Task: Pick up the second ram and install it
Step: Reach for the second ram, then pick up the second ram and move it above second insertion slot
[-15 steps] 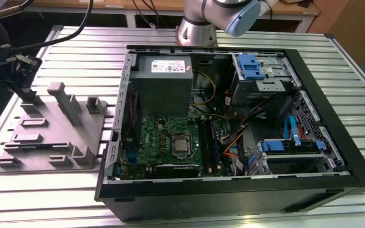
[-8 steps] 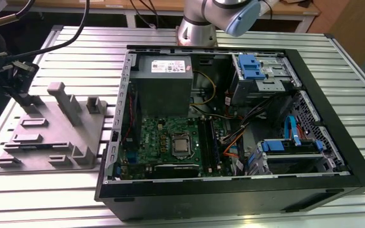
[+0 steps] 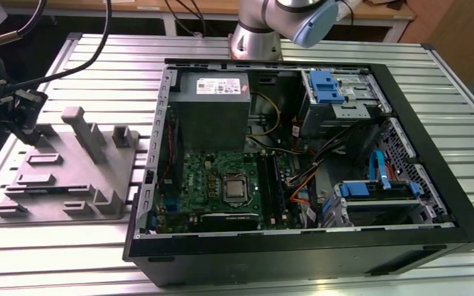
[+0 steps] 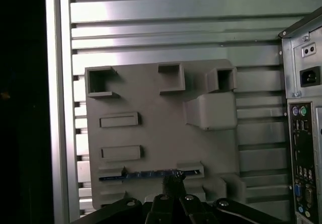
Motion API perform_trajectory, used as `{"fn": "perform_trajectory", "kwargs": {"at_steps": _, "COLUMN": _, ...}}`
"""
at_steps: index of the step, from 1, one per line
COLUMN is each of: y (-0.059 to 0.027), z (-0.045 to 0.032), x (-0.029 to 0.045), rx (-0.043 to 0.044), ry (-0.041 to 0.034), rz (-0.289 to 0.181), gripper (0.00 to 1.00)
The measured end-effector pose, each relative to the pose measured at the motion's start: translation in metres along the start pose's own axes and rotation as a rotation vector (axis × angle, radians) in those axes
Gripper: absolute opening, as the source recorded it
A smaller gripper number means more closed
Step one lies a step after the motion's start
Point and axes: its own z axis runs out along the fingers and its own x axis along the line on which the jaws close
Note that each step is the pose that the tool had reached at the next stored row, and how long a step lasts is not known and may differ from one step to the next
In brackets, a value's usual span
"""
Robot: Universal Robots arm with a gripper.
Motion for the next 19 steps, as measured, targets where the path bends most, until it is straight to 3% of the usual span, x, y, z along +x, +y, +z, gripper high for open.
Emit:
{"fn": "perform_trajectory", "kwargs": {"at_steps": 7, "y": -0.0053, "z": 0.0082, "x": 0.0042, "rx": -0.0001, "ry": -0.0001, "rz": 0.0, "gripper": 0.07}}
{"fn": "perform_trajectory", "kwargs": {"at_steps": 19, "y": -0.0055, "z": 0.0087, "x": 0.0051, "rx": 0.0, "ry": 0.0, "rz": 0.0, "gripper": 0.07}}
